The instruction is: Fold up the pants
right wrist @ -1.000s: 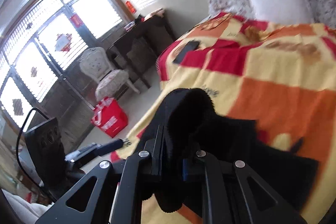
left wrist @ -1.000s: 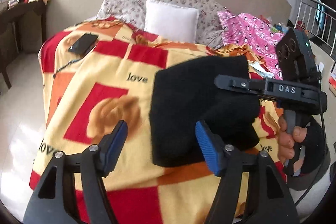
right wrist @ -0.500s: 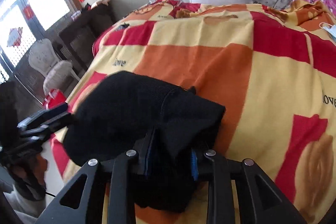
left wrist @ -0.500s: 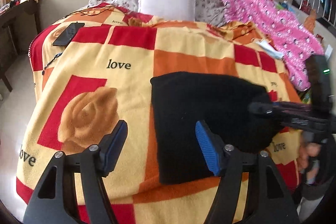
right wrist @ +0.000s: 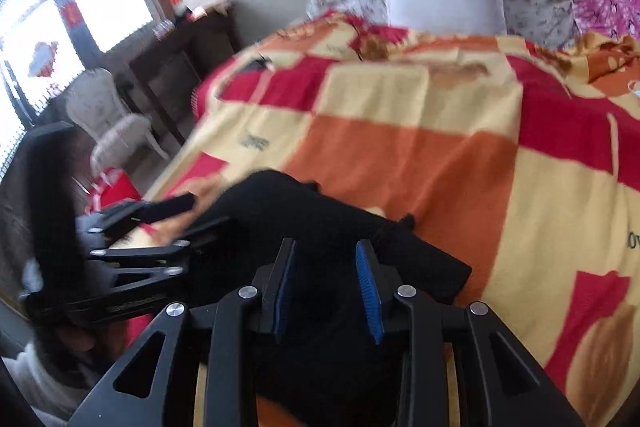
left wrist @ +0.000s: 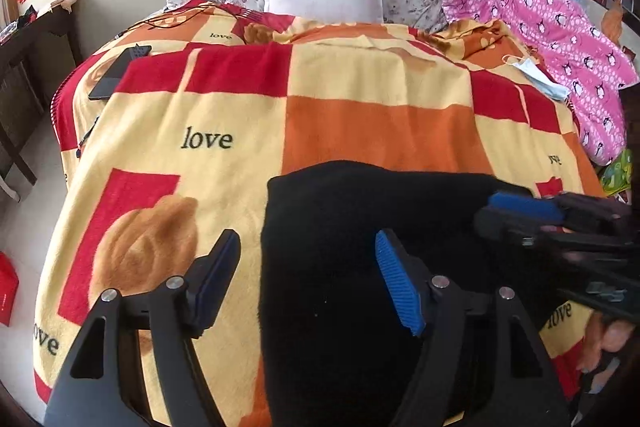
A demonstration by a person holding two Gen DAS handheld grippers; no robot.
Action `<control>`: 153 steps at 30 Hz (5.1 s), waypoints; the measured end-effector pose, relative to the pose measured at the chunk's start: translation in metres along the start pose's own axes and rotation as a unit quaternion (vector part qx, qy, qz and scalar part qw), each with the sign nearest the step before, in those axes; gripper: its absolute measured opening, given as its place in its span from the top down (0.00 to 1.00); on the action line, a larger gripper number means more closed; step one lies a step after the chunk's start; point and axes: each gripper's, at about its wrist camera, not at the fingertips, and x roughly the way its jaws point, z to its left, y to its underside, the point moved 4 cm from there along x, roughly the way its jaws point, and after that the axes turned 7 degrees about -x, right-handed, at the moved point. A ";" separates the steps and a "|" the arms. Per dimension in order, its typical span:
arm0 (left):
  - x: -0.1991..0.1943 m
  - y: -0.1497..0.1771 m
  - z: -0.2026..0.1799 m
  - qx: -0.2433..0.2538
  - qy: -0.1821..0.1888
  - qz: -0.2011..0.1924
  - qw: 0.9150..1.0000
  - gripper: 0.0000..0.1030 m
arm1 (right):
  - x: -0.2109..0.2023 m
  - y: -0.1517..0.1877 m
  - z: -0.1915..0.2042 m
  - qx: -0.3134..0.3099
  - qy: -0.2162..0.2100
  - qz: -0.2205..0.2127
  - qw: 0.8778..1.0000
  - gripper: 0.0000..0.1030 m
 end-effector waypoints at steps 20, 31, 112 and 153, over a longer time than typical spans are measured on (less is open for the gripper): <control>-0.020 0.011 -0.002 -0.013 -0.010 -0.015 1.000 0.27 | -0.027 0.025 0.025 -0.050 0.028 0.008 0.998 0.64; -0.020 0.033 0.003 -0.030 -0.008 -0.004 1.000 0.26 | -0.035 0.062 0.033 -0.072 0.062 0.022 0.995 0.60; 0.000 -0.038 -0.035 -0.045 0.094 -0.007 0.994 0.63 | -0.050 0.007 -0.054 0.088 0.002 -0.089 0.992 0.61; 0.043 -0.031 -0.046 -0.008 -0.014 0.003 1.000 0.21 | 0.005 -0.007 -0.080 0.040 0.087 -0.023 0.995 0.64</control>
